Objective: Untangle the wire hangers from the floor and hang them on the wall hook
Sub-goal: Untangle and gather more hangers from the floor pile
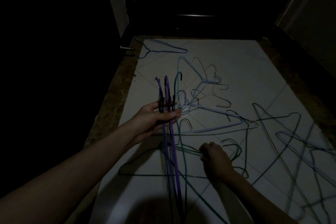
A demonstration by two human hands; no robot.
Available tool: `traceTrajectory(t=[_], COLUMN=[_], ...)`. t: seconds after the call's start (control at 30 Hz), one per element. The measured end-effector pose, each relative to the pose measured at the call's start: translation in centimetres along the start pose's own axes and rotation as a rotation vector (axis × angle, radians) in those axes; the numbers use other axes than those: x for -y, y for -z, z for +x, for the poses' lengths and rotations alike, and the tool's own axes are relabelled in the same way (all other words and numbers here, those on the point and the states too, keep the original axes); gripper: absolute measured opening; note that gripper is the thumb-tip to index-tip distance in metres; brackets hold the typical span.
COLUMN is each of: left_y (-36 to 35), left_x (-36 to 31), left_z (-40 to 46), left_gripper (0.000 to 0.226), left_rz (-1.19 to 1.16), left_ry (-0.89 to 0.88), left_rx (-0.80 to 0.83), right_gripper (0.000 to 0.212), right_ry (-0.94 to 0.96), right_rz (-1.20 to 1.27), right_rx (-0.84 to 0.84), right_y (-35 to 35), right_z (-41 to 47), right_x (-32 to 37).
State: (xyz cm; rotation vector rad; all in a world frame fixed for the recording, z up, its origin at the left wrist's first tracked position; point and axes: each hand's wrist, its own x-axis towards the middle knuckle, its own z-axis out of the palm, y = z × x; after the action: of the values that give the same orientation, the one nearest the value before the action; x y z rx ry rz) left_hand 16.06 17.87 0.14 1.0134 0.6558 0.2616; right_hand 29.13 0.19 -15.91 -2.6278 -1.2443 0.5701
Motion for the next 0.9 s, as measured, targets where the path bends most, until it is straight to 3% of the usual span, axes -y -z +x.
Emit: traceTrajectory(t=[0.17, 0.4, 0.5, 0.63, 0.8, 0.9], left_y=[0.5, 1.5, 1.9, 2.2, 2.8, 2.9], left_x=[-0.2, -0.1, -0.2, -0.4, -0.3, -0.5], left_z=[0.0, -0.1, -0.3, -0.4, -0.5, -0.6], left_gripper=[0.027, 0.028, 0.027, 0.024, 0.022, 0.022], left_rz=[0.020, 0.058, 0.074, 0.078, 0.074, 0.087], left_ry=[-0.012, -0.018, -0.030, -0.041, -0.037, -0.038], left_rx=[-0.038, -0.076, -0.081, -0.142, -0.174, -0.184], right_gripper=[0.009, 0.017, 0.025, 0.004, 0.029, 0.030], right_ry=[0.000, 0.000, 0.008, 0.061, 0.127, 0.195], right_rz=[0.190, 0.293, 0.414, 0.418, 0.382, 0.356], right_rx=[-0.062, -0.001, -0.100, -0.182, -0.461, -0.554], right_y=[-0.1, 1.5, 2.1, 3.5, 6.8, 8.5], right_z=[0.3, 0.2, 0.1, -0.2, -0.6, 0.1], right_x=[-0.6, -0.4, 0.1, 1.0, 2.4, 2.8])
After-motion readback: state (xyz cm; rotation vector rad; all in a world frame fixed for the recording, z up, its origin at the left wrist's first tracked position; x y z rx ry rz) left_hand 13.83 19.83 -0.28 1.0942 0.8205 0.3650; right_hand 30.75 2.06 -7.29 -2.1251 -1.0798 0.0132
